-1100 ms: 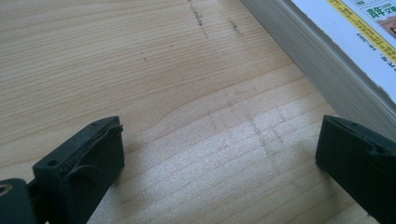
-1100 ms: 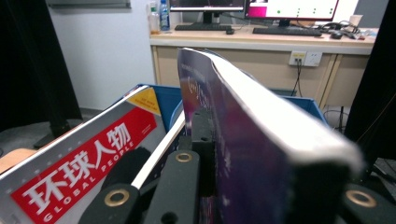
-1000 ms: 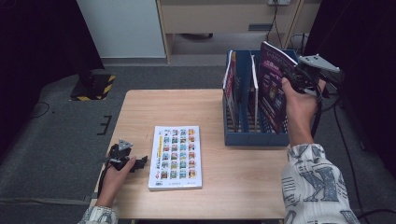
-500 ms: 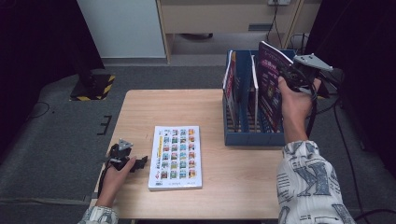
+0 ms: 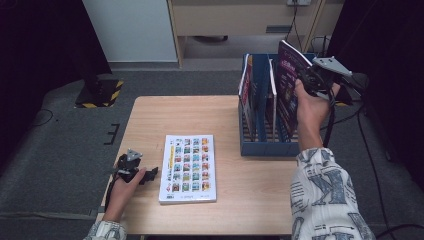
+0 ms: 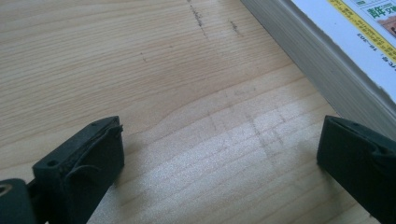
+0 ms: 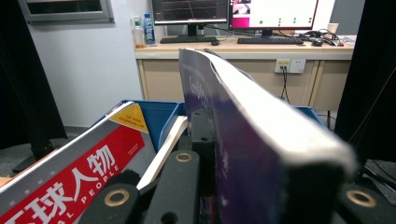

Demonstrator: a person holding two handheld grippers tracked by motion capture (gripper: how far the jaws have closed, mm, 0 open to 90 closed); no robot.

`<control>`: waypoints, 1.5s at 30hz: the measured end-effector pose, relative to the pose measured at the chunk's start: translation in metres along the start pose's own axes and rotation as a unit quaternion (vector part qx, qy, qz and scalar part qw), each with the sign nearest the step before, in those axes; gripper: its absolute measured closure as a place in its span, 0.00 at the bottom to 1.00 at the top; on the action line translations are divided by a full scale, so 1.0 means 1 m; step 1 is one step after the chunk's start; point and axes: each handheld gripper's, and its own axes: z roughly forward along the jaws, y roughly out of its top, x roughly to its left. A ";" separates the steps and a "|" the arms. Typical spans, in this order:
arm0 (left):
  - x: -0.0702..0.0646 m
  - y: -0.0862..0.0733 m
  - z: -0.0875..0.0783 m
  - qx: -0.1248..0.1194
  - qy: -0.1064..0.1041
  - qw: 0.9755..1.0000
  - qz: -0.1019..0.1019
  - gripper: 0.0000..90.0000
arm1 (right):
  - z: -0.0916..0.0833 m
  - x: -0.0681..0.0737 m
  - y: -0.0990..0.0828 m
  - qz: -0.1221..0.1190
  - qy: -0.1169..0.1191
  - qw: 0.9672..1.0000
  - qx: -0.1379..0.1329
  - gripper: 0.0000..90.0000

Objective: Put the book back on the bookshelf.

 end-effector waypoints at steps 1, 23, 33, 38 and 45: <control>0.000 0.000 0.000 0.000 0.000 1.000 0.000 0.00 | 0.002 0.001 -0.001 0.001 0.000 1.000 -0.001 0.94; -0.001 0.000 0.000 -0.001 -0.001 1.000 0.001 0.00 | 0.020 0.013 -0.018 0.001 0.009 1.000 -0.005 0.93; -0.001 0.000 0.000 0.000 0.000 1.000 0.001 0.00 | 0.024 0.008 -0.027 0.014 0.009 1.000 -0.010 0.93; -0.001 0.000 0.000 0.000 -0.001 1.000 -0.001 0.00 | 0.026 0.007 -0.032 0.018 0.013 1.000 -0.012 0.93; -0.001 0.000 0.000 0.000 -0.001 1.000 0.000 0.00 | 0.026 0.006 -0.036 0.020 0.018 1.000 -0.012 0.93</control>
